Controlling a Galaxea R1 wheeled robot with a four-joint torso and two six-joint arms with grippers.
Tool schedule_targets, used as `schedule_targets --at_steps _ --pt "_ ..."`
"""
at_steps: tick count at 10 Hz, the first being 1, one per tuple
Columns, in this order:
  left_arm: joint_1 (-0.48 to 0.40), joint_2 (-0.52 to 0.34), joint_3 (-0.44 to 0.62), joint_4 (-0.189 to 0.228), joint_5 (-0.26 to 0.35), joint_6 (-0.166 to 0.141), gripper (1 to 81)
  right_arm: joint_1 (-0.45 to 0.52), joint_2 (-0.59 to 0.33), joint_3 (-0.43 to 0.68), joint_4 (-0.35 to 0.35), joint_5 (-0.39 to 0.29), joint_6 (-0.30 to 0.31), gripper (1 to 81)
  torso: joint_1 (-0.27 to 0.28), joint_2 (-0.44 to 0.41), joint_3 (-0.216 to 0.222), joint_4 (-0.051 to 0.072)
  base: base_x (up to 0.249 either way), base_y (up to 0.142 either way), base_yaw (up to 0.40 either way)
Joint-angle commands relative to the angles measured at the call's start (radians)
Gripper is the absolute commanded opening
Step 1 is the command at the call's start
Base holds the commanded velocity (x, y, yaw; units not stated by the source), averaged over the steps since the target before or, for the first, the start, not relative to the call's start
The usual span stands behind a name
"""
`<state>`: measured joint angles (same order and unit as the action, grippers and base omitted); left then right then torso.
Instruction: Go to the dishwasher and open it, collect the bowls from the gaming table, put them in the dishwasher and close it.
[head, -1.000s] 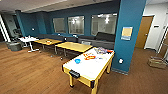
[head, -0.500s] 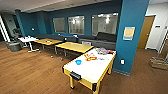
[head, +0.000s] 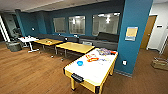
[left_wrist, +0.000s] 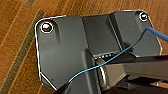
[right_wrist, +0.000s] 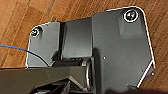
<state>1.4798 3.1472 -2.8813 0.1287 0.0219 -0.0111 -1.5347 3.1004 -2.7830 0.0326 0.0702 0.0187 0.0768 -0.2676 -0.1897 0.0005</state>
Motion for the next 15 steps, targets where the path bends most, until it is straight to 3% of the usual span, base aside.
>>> schedule_targets --at_steps 1,15 --pt "-0.052 0.004 -0.001 -0.004 0.050 0.003 81.1 0.050 0.005 0.004 -0.002 -0.050 -0.003 81.1 0.000 0.000 0.000 0.000 0.095 0.071 0.000" --pt "-0.052 0.004 -0.001 -0.003 0.049 0.003 81.1 0.052 0.006 0.004 -0.002 -0.050 -0.003 81.1 0.000 0.000 0.000 0.000 0.128 0.065 0.000"
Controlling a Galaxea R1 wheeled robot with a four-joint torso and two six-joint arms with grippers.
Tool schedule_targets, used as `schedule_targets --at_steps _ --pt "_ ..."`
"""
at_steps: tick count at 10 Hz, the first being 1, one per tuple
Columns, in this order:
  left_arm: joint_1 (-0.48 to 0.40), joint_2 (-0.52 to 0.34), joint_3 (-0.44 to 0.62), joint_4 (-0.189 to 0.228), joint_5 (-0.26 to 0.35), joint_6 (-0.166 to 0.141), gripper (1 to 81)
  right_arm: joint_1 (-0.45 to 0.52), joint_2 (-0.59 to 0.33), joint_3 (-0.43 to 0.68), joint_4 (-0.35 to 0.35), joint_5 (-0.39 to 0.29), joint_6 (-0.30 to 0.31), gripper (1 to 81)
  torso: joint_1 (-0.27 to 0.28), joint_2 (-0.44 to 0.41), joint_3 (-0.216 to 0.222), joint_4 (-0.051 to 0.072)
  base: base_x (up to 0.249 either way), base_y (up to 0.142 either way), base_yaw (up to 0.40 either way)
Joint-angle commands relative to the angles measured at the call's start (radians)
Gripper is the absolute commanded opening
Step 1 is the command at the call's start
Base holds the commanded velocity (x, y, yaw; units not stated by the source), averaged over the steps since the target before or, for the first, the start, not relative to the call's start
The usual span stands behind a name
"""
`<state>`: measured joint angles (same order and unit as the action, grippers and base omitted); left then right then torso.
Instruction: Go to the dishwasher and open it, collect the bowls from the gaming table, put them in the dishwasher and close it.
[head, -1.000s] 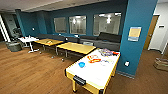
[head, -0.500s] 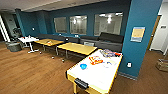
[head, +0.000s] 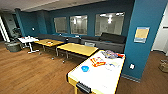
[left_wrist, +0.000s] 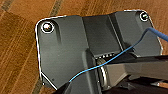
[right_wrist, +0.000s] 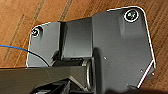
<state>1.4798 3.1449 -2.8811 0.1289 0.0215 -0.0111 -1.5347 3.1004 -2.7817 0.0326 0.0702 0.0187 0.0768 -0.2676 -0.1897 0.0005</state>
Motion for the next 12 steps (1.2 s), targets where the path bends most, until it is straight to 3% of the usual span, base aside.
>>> schedule_targets --at_steps 1,12 --pt "-0.052 0.006 -0.001 -0.003 0.049 0.003 81.1 0.052 0.006 0.004 -0.002 -0.050 -0.003 81.1 0.000 0.000 0.000 0.000 0.143 0.072 0.000" --pt "-0.051 0.006 -0.001 -0.005 0.049 0.003 81.1 0.049 0.005 0.002 -0.002 -0.050 -0.003 81.1 -0.001 0.000 0.000 0.000 0.115 0.103 0.000"
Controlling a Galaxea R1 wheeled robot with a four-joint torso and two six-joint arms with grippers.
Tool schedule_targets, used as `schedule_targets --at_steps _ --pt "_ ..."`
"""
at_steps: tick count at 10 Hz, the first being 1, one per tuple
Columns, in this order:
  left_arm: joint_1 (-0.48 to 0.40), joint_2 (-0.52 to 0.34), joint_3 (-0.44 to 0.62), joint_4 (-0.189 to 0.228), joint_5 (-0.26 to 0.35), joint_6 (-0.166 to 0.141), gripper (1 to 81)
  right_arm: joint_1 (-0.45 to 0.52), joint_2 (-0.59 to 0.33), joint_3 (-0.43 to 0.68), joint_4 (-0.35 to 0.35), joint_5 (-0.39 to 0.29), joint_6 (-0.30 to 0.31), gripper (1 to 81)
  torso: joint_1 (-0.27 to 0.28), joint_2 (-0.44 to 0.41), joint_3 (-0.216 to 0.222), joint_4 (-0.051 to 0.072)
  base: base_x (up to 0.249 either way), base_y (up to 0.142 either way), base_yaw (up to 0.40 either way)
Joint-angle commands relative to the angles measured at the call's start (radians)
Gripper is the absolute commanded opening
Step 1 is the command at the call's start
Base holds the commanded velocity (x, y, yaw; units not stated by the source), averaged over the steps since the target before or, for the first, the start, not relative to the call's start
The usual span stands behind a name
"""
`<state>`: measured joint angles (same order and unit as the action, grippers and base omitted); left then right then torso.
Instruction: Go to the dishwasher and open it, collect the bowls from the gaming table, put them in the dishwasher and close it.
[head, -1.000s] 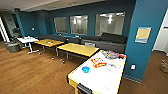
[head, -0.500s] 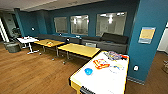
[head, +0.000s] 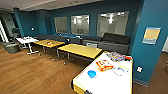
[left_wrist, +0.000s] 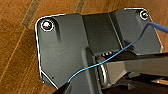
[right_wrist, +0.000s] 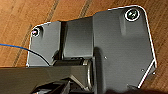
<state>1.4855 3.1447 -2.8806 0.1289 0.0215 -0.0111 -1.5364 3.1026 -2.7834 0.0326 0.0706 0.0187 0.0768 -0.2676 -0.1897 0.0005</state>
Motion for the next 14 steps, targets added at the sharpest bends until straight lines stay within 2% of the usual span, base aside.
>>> schedule_targets --at_steps 1,14 --pt "-0.057 0.006 -0.002 -0.005 0.049 0.003 81.1 0.051 0.003 0.004 -0.002 -0.051 -0.003 81.1 0.000 0.000 0.000 0.000 0.141 0.113 0.000" --pt "-0.057 0.011 -0.002 0.000 0.049 0.003 81.1 0.052 0.001 0.007 -0.002 -0.051 -0.003 81.1 0.000 0.000 0.000 0.000 0.123 0.117 0.000"
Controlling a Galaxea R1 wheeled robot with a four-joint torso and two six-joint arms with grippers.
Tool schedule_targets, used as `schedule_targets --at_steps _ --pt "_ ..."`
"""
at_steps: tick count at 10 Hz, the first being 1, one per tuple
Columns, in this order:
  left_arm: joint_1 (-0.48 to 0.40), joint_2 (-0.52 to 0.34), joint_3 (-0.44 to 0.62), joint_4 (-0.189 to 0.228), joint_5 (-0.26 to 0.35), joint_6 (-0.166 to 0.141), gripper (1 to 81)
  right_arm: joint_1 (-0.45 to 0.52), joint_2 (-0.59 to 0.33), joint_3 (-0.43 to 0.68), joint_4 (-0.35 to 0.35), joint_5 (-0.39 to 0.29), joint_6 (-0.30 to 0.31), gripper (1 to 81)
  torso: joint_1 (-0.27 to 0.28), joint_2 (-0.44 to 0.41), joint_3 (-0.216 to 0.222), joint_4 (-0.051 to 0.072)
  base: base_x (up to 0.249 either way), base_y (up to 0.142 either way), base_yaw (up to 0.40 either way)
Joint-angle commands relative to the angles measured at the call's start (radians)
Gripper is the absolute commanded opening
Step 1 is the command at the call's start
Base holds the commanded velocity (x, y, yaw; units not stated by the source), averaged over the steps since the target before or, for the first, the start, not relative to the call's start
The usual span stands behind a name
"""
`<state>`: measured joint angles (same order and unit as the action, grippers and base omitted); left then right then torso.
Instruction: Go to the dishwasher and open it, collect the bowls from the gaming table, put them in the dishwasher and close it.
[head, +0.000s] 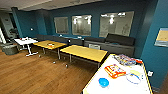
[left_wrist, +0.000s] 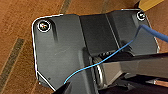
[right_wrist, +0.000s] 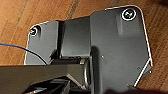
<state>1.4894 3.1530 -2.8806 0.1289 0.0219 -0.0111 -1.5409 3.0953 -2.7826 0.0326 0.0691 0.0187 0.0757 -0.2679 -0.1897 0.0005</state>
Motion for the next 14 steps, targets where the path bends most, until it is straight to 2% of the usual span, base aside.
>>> schedule_targets --at_steps 1,4,6,11,14 --pt "-0.060 0.003 -0.002 0.000 0.049 0.003 81.1 0.055 0.009 0.006 -0.002 -0.046 -0.003 81.1 0.000 0.000 0.000 0.000 0.140 0.112 0.000" --pt "-0.060 0.003 -0.002 -0.002 0.049 0.003 81.1 0.055 0.009 0.006 -0.002 -0.046 -0.003 81.1 0.001 0.000 0.000 0.000 0.140 0.101 0.000" --pt "-0.060 0.003 -0.002 -0.003 0.049 0.003 81.1 0.054 0.009 0.005 -0.002 -0.046 -0.003 81.1 0.001 0.000 0.000 0.000 0.106 0.000 0.000" --pt "-0.060 0.004 -0.002 -0.006 0.049 0.002 81.1 0.055 0.009 0.003 0.000 -0.049 -0.002 81.1 0.001 0.001 0.000 0.000 0.000 0.000 0.000" --pt "-0.060 0.004 -0.002 0.006 0.049 0.003 81.1 0.053 0.009 0.003 0.000 -0.049 -0.002 81.1 0.001 0.001 0.000 0.000 0.000 0.000 -0.050"
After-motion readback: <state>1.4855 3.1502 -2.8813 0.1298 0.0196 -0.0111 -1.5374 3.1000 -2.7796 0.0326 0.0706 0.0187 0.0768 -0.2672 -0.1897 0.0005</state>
